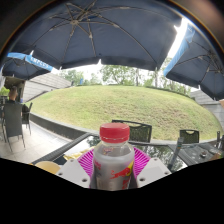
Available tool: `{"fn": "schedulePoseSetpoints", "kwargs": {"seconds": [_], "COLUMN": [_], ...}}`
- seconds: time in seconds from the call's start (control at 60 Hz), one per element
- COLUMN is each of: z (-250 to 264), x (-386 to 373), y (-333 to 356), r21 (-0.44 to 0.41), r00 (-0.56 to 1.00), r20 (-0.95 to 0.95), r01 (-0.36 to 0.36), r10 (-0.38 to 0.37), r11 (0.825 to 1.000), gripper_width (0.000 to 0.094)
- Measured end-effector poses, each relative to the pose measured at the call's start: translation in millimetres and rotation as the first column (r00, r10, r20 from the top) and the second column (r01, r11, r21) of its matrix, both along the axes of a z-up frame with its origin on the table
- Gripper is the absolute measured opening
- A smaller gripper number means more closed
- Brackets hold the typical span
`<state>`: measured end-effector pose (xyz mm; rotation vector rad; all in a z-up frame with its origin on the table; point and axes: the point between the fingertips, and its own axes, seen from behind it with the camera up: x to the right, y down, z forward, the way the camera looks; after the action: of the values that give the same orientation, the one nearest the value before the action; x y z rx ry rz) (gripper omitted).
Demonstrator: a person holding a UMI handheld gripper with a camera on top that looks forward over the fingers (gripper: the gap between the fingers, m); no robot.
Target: Pour water
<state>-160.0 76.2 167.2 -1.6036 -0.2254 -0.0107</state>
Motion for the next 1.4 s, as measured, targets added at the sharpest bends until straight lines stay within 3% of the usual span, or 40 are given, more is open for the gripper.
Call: {"fn": "schedulePoseSetpoints", "kwargs": {"seconds": [0.2,0.3,0.317,0.483,0.617,0.683,0.75,0.983,1.2,1.4], "z": [-43.2,-70.7,-61.5,-62.3,-67.3,-66.3,-59.2,-37.7,-42.1,-43.7], "x": [-14.0,-17.4,-16.1,-20.9,-23.2,-22.4,-17.3,14.3,50.5,70.9], "y": [-0.2,-4.3,-2.4,-7.7,-5.7,-12.9,-28.9,-119.2,-203.8,-253.5], "r21": [-0.055,-0.117,-0.077,-0.081,-0.107,-0.128,-0.115,-0.077,-0.036,-0.003], "r00": [0.988,0.988,0.987,0.988,0.99,0.99,0.987,0.992,0.998,0.997], "r20": [-0.126,-0.119,-0.119,-0.11,-0.078,-0.059,-0.065,-0.029,0.037,0.067], "r01": [-0.098,-0.112,-0.114,-0.121,-0.128,-0.135,-0.154,-0.123,-0.05,-0.047], "r10": [0.09,0.098,0.104,0.112,0.12,0.128,0.147,0.121,0.051,0.047], "r11": [0.994,0.987,0.991,0.989,0.986,0.983,0.981,0.989,0.998,0.999], "gripper_width": [0.0461,0.046,0.0458,0.0475,0.0588,0.0853,0.0823,0.0842,0.0843,0.0843]}}
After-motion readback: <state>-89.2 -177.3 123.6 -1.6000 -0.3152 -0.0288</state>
